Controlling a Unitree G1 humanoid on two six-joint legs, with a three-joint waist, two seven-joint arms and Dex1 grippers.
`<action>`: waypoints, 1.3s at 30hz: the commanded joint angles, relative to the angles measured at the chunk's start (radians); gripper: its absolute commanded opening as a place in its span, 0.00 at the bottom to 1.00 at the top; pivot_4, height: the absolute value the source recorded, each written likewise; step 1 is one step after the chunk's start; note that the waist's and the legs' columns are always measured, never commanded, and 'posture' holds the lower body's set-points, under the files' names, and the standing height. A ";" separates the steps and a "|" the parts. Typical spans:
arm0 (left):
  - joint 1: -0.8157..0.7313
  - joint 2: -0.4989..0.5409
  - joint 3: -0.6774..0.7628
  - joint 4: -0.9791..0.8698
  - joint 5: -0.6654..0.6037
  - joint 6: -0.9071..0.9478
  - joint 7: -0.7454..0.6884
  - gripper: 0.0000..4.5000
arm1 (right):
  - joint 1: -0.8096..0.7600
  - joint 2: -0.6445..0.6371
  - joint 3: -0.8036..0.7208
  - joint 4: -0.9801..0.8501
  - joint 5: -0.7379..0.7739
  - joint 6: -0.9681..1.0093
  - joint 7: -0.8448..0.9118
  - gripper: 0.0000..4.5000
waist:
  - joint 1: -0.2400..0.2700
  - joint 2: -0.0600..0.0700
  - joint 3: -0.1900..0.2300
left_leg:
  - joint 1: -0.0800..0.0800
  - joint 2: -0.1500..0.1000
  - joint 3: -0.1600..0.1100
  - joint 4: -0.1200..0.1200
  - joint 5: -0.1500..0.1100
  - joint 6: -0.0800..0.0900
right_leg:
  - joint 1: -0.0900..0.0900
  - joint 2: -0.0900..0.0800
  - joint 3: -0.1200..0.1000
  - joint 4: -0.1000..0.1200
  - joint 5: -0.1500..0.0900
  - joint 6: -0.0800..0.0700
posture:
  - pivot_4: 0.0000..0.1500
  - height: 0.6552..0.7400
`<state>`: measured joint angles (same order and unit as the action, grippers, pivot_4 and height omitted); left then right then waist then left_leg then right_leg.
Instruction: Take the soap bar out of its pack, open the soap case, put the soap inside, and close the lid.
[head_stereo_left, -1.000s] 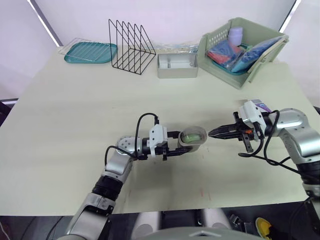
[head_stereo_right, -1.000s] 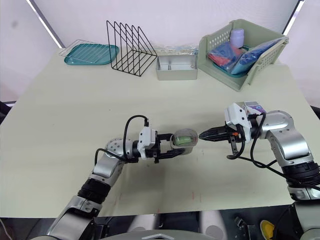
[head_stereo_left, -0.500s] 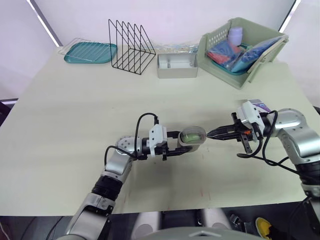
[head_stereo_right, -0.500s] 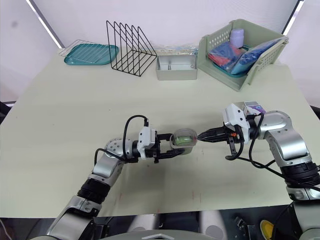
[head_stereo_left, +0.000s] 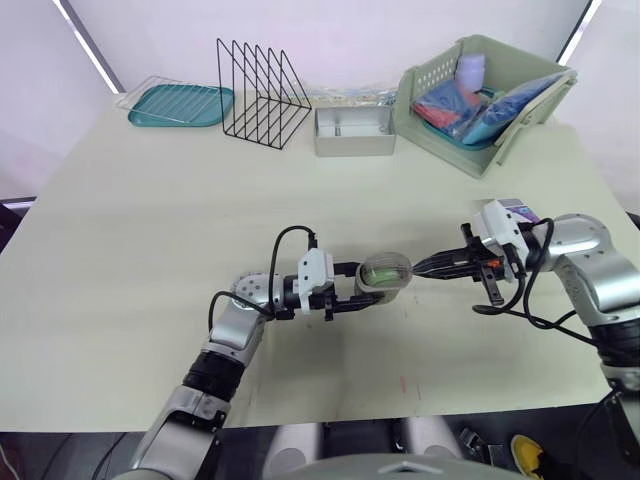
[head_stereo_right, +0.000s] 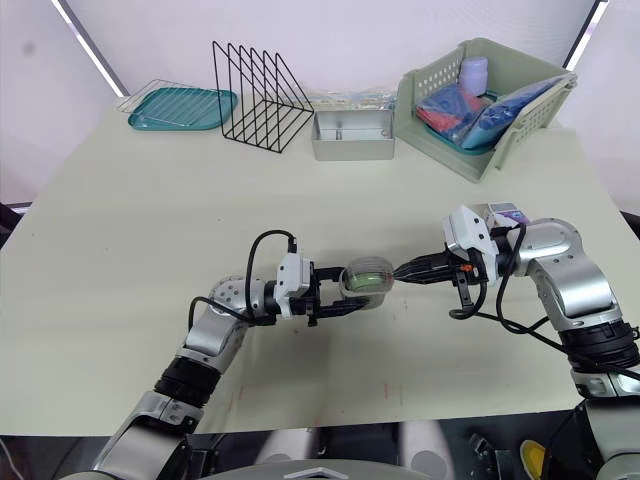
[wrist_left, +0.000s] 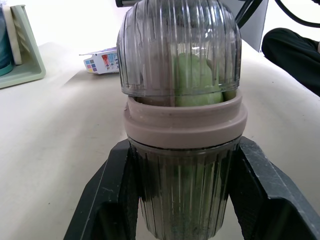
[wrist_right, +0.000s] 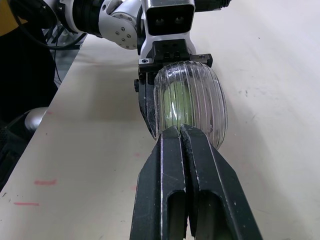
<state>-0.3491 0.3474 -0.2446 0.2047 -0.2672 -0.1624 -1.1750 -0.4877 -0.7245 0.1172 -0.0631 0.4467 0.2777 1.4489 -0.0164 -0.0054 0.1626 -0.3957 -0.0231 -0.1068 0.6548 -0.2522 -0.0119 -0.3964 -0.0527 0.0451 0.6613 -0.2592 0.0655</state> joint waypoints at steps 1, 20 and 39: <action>-0.001 0.010 0.006 -0.008 0.009 -0.005 0.003 0.42 | -0.020 0.001 -0.003 -0.036 0.015 -0.002 0.009 0.01 | 0.000 0.000 0.000 | 0.000 0.000 0.000 0.000 0.000 0.000 | 0.000 0.000 0.000 0.000 0.000 0.000 | 1.00 1.00; -0.001 0.013 0.006 -0.012 0.009 -0.003 0.002 0.42 | -0.031 -0.016 -0.014 0.055 -0.013 -0.026 0.032 0.01 | 0.000 0.000 0.000 | 0.000 0.000 0.000 0.000 0.000 0.000 | 0.000 0.000 0.000 0.000 0.000 0.000 | 1.00 1.00; -0.002 0.011 0.006 -0.010 0.009 -0.001 0.005 0.42 | -0.047 0.010 0.014 0.031 -0.031 -0.021 0.030 0.01 | 0.000 0.000 0.000 | 0.000 0.000 0.000 0.000 0.000 0.000 | 0.000 0.000 0.000 0.000 0.000 0.000 | 1.00 1.00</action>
<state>-0.3497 0.3480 -0.2446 0.2047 -0.2668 -0.1627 -1.1747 -0.5143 -0.7165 0.1443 0.0006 0.3953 0.2576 1.4753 -0.0160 -0.0054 0.1625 -0.3956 -0.0231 -0.1067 0.6548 -0.2522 -0.0120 -0.3964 -0.0528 0.0451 0.6615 -0.2592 0.0655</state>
